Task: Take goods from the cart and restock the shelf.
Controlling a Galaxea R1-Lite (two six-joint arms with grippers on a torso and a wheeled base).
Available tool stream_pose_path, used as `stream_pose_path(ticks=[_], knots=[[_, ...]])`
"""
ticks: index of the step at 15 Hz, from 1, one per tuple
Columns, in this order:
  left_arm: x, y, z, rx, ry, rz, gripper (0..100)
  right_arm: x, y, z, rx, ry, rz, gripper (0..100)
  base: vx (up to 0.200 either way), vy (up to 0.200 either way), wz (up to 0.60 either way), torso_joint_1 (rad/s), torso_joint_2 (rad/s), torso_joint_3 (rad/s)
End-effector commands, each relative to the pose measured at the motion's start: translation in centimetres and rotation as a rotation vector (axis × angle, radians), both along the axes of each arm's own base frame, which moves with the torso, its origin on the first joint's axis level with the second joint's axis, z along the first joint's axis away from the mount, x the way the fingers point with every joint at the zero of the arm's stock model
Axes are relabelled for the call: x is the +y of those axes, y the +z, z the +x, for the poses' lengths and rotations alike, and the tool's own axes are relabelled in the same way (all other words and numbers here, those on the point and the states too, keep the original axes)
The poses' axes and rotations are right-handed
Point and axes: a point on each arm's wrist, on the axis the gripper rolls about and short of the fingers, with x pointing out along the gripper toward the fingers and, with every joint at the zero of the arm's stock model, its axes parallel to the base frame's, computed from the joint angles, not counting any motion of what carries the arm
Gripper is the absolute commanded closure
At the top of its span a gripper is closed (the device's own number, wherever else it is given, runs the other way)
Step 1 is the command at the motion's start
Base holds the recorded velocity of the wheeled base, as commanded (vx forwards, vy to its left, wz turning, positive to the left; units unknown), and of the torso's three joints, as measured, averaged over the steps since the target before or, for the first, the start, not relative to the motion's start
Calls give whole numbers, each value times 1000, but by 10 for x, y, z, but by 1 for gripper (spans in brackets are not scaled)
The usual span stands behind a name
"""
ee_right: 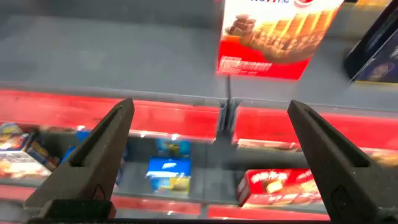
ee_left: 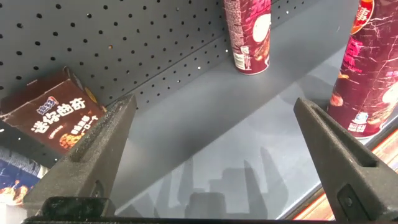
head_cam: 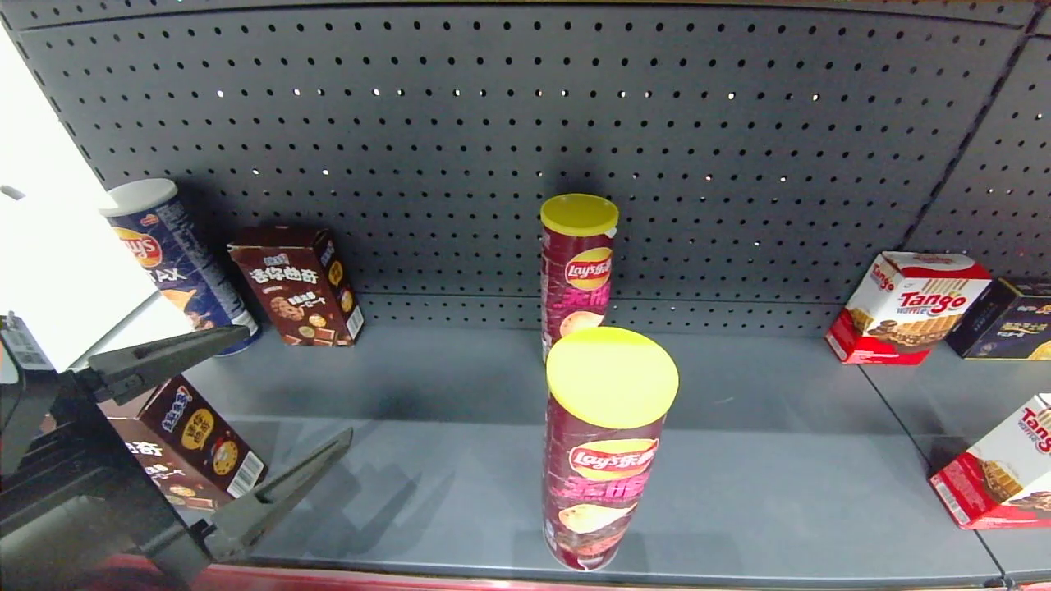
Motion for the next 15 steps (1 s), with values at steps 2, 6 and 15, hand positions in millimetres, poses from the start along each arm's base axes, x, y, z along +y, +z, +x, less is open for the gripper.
stream_pose_path(ticks=[2, 6, 15], knots=[[0, 0, 0, 1, -2, 2, 0, 0, -1, -1, -16, -1, 4, 0, 0, 0, 0, 0, 0, 0], [3, 0, -5, -12, 27, -3, 0, 0, -1, -1, -15, -1, 4, 0, 0, 0, 0, 0, 0, 0], [28, -16, -74, -127, -189, -121, 0, 0, -1, -1, -15, -2, 4, 0, 0, 0, 0, 0, 0, 0]])
